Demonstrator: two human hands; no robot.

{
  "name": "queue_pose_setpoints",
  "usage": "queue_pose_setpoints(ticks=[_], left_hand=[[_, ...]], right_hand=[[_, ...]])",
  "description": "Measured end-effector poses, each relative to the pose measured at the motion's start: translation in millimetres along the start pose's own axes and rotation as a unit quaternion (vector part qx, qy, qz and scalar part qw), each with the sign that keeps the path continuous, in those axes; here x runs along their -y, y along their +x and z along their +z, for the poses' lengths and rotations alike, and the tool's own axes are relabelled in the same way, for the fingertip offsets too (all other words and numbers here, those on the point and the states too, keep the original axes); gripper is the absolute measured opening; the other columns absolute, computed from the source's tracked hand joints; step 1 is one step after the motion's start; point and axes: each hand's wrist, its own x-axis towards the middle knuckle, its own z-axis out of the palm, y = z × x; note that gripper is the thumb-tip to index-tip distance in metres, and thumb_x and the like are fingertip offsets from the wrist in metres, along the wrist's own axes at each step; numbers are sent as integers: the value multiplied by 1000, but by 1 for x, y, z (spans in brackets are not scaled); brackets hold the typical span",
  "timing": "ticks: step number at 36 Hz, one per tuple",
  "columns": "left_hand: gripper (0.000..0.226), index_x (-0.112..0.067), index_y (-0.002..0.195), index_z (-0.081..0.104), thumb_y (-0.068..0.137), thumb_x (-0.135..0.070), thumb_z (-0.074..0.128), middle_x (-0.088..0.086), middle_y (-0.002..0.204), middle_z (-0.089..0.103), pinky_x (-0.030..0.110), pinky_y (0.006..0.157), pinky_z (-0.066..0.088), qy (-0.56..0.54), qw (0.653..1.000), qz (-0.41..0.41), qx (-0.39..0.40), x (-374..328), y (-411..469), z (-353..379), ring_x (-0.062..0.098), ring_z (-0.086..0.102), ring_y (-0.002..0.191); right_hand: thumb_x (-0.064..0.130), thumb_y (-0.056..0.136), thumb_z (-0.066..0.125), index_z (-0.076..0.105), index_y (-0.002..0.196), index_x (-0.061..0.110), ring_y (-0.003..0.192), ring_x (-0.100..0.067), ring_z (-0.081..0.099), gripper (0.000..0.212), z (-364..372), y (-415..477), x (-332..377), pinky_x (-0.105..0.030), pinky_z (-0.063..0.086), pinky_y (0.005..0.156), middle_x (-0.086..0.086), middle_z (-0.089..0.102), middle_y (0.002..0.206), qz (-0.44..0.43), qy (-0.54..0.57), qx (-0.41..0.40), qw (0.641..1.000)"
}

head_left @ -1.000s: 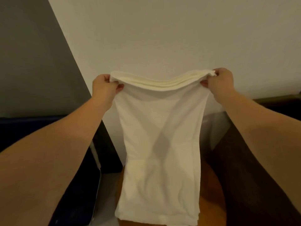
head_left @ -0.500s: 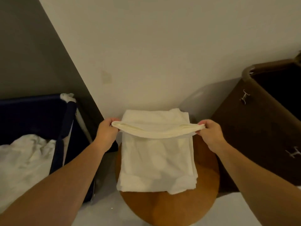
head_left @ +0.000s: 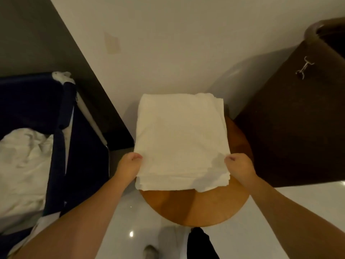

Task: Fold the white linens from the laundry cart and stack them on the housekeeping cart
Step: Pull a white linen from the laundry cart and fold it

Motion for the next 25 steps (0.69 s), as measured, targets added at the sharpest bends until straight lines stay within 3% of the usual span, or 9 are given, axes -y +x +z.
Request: queue_pose_setpoints(ticks=[2, 4, 6, 7, 9, 12, 18, 22, 25], left_hand=[[29, -5, 121, 57, 95, -13, 51, 15, 126, 51, 32, 90, 44, 123, 988, 88, -37, 2, 9, 2, 26, 53, 106], [44, -2, 134, 47, 95, -19, 55, 17, 140, 42, 36, 107, 33, 205, 964, 157, -60, 0, 21, 8, 31, 42, 127], [53, -6, 143, 36, 97, -28, 50, 15, 153, 26, 40, 117, 16, 281, 936, 200, -62, -9, 34, 19, 31, 23, 141], [57, -10, 148, 29, 99, -35, 45, 13, 158, 16, 42, 119, 8, 317, 923, 212, -56, -15, 42, 26, 30, 13, 146], [64, -18, 153, 15, 100, -50, 30, 9, 162, 1, 45, 118, -3, 364, 902, 226, -46, -26, 58, 42, 28, -2, 148], [70, -29, 154, -2, 95, -63, 17, 2, 161, -14, 49, 117, -11, 390, 898, 205, -8, -23, 81, 67, 26, -16, 147], [74, -36, 150, -16, 91, -69, 13, -5, 156, -30, 55, 115, -14, 421, 894, 152, 17, 8, 100, 99, 21, -29, 143], [79, -28, 153, -4, 86, -69, 5, 4, 160, -16, 53, 114, -19, 465, 870, 159, -16, -10, 106, 98, 26, -22, 145], [75, -13, 151, 25, 92, -58, 16, 14, 160, 11, 54, 116, -5, 439, 856, 260, -85, -39, 125, 93, 31, 4, 148]], right_hand=[[14, 87, 50, 58, 68, 10, 71, -26, 58, 22, 4, 10, 9, -31, 46, 58, -7, 56, 71, -61, -104, -14, 993], [19, 92, 48, 63, 99, 10, 105, -32, 56, 19, 11, 25, 24, -36, 50, 86, -12, 60, 106, -143, -188, -35, 971], [29, 99, 42, 42, 140, 11, 139, -32, 29, 45, 22, 39, 44, -40, 27, 115, -14, 36, 148, -188, -253, 1, 949], [35, 101, 37, 26, 149, 14, 146, -31, 13, 54, 28, 45, 55, -41, 15, 120, -12, 18, 158, -208, -282, 24, 936], [47, 101, 27, 5, 154, 20, 148, -30, -7, 64, 46, 60, 71, -46, 0, 120, -9, -6, 161, -257, -337, 45, 905], [62, 95, 10, -8, 153, 24, 146, -32, -15, 72, 72, 81, 69, -53, -9, 117, -9, -15, 160, -297, -389, 73, 869], [73, 89, 5, -12, 152, 28, 145, -27, -22, 79, 87, 111, 36, -54, -10, 116, 2, -19, 160, -295, -389, 73, 870], [74, 87, 4, -11, 152, 24, 144, -30, -23, 83, 85, 124, 48, -54, -14, 115, -4, -21, 159, -294, -388, 73, 871], [70, 88, 7, -5, 153, 20, 145, -34, -18, 83, 82, 143, 73, -54, -12, 116, -11, -15, 160, -321, -376, 57, 867]])
